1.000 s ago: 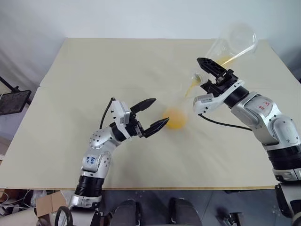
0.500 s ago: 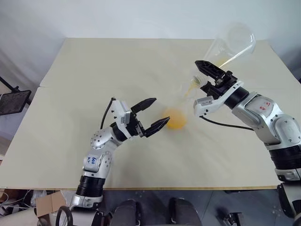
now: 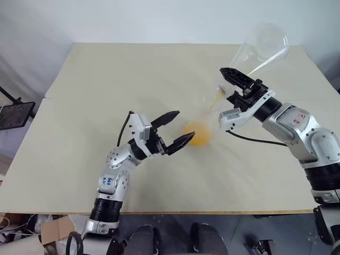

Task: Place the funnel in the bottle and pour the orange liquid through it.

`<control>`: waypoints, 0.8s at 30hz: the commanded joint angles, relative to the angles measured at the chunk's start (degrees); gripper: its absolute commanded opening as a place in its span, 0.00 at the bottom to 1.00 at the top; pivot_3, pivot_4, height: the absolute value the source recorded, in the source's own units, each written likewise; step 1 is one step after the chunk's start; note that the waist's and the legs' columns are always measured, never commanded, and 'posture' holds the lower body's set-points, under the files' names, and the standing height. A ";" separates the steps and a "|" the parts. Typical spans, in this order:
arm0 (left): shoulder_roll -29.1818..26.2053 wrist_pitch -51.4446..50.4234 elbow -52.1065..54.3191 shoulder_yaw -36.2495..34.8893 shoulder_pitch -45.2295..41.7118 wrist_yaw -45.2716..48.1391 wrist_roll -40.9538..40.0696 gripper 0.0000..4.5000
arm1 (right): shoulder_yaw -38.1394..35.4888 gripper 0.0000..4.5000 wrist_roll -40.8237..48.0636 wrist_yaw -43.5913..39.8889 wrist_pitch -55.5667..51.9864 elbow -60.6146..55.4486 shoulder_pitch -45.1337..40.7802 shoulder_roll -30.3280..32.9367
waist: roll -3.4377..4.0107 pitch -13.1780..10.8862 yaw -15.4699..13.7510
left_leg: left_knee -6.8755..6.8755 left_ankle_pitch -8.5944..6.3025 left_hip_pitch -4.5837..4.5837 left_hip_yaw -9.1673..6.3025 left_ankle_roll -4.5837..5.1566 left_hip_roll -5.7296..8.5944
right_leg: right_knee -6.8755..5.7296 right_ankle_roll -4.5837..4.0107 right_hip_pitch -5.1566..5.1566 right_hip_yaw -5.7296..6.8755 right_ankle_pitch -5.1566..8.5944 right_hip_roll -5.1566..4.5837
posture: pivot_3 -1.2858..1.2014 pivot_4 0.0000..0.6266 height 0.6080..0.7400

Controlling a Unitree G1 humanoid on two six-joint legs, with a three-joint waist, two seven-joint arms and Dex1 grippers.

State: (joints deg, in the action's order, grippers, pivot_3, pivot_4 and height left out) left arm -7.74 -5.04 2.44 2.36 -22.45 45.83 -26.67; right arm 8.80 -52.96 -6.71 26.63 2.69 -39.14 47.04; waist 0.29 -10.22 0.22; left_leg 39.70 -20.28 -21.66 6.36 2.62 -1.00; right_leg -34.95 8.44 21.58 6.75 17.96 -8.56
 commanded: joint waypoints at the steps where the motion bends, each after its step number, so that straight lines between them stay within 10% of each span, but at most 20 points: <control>1: 0.18 0.97 1.22 0.42 -0.80 -0.13 0.09 1.00 | -0.30 0.63 0.04 0.72 0.44 -0.91 -1.69 1.10 | 0.00 0.00 0.00 | 0.00 0.00 0.00 0.00 0.00 0.00 | 0.00 0.00 0.00 0.00 0.00 0.00 | 0.52 0.24 1.00; 24: -0.49 0.66 0.78 0.38 -1.20 0.43 -0.14 1.00 | -5.71 0.63 15.93 -6.30 -6.55 -2.56 1.40 -3.12 | -0.01 0.00 -0.08 | 0.00 0.00 0.00 -0.01 0.00 0.00 | -0.01 0.00 0.00 0.02 0.00 0.00 | 0.52 0.24 1.00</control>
State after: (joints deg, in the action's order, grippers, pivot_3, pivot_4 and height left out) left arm -7.93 -5.02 1.91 2.76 -22.46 45.90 -26.65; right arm 6.40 -41.35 -11.80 22.36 2.65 -37.75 44.20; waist 0.28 -10.22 0.14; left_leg 39.70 -20.28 -21.66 6.32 2.62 -1.00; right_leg -34.95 8.44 21.56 6.80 17.96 -8.56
